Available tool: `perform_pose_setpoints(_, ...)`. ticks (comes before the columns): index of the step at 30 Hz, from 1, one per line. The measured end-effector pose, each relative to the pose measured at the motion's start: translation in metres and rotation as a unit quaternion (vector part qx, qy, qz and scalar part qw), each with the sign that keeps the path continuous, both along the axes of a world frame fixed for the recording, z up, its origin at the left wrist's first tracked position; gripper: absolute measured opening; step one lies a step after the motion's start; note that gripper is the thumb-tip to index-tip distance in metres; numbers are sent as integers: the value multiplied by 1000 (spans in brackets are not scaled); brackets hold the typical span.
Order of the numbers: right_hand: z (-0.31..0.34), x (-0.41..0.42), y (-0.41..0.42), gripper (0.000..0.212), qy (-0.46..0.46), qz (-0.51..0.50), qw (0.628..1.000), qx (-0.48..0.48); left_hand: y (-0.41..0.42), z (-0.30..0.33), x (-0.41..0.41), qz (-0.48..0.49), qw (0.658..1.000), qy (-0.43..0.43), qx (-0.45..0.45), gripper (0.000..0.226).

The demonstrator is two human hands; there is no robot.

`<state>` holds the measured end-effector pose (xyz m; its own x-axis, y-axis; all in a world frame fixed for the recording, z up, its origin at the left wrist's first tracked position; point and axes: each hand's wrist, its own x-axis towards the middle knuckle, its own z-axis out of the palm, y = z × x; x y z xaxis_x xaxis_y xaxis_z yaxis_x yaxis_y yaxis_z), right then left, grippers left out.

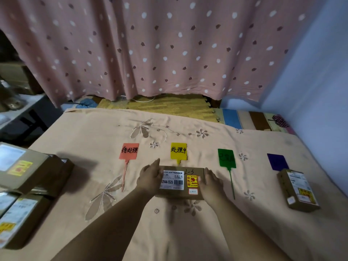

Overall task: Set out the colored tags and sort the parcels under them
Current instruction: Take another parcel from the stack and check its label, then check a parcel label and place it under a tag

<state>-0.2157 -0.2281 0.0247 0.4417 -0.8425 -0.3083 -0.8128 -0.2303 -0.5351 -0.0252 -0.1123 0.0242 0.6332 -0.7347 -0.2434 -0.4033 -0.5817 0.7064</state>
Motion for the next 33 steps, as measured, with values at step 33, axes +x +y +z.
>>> perform_pose_setpoints(33, 280, 87, 55, 54, -6, 227, 942, -248, 182, 322, 73, 117, 948, -295, 23, 45)
